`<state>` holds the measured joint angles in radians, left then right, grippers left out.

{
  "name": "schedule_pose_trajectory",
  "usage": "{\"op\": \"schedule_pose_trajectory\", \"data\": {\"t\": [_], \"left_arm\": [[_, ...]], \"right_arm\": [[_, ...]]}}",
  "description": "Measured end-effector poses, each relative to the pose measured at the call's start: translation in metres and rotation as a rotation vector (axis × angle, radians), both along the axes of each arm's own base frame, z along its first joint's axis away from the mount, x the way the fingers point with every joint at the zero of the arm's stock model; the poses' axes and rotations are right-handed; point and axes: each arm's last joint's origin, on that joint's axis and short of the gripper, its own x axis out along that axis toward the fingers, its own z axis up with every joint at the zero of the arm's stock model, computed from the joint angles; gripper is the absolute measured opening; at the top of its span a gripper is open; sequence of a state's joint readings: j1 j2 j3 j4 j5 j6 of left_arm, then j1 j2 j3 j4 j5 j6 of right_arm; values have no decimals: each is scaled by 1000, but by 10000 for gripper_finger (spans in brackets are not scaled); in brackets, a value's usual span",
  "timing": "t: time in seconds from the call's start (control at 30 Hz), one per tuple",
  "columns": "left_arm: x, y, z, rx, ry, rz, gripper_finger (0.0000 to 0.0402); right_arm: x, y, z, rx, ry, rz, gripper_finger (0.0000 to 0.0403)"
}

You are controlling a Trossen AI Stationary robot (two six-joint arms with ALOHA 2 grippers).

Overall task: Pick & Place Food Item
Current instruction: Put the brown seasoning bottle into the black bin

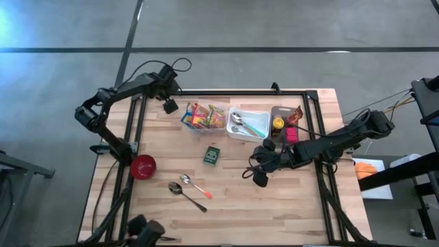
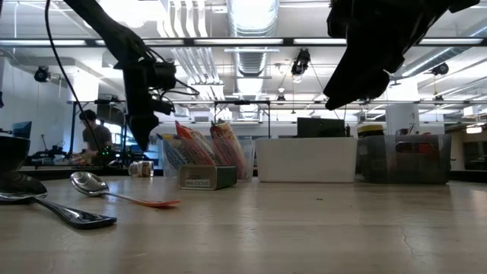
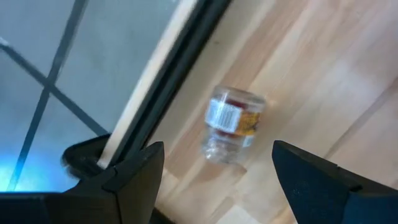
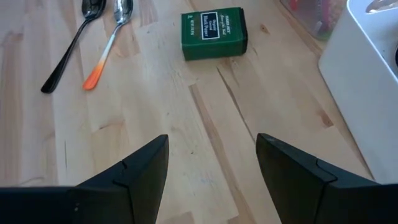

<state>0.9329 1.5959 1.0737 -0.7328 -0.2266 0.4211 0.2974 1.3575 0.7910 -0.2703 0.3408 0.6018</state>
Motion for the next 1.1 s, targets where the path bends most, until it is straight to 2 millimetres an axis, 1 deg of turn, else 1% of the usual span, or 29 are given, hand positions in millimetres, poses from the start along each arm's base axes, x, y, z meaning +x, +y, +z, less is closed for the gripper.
{"op": "schedule_pose_trajectory", "data": {"t": [0.1, 0.27, 0.4, 0.5, 0.73, 0.83, 0.93, 1.0, 1.1], "left_arm": [[2, 2, -8, -27, 14, -21, 299], [6, 8, -28, -58, 71, -18, 299], [9, 14, -35, -27, 80, -9, 299], [11, 14, -41, -60, 69, -21, 299], [13, 17, -64, -121, 126, -24, 299], [15, 17, -70, -141, 150, -48, 297], [15, 16, -71, -149, 156, -62, 281], [16, 16, -69, -147, 150, -65, 259], [15, 15, -67, -151, 138, -68, 215]], "right_arm": [[0, 0, 0, 0, -1, -1, 240], [0, 0, 0, 2, -5, -1, 240], [1, 0, 1, 2, -8, -1, 240], [1, 0, 1, 1, -9, 1, 240], [1, 0, 1, 3, -12, 1, 240], [1, 2, 1, 5, -13, 5, 240], [0, 4, 1, 5, -13, 13, 240], [0, 4, 1, 5, -13, 15, 240], [0, 4, 1, 5, -14, 14, 240]]}}
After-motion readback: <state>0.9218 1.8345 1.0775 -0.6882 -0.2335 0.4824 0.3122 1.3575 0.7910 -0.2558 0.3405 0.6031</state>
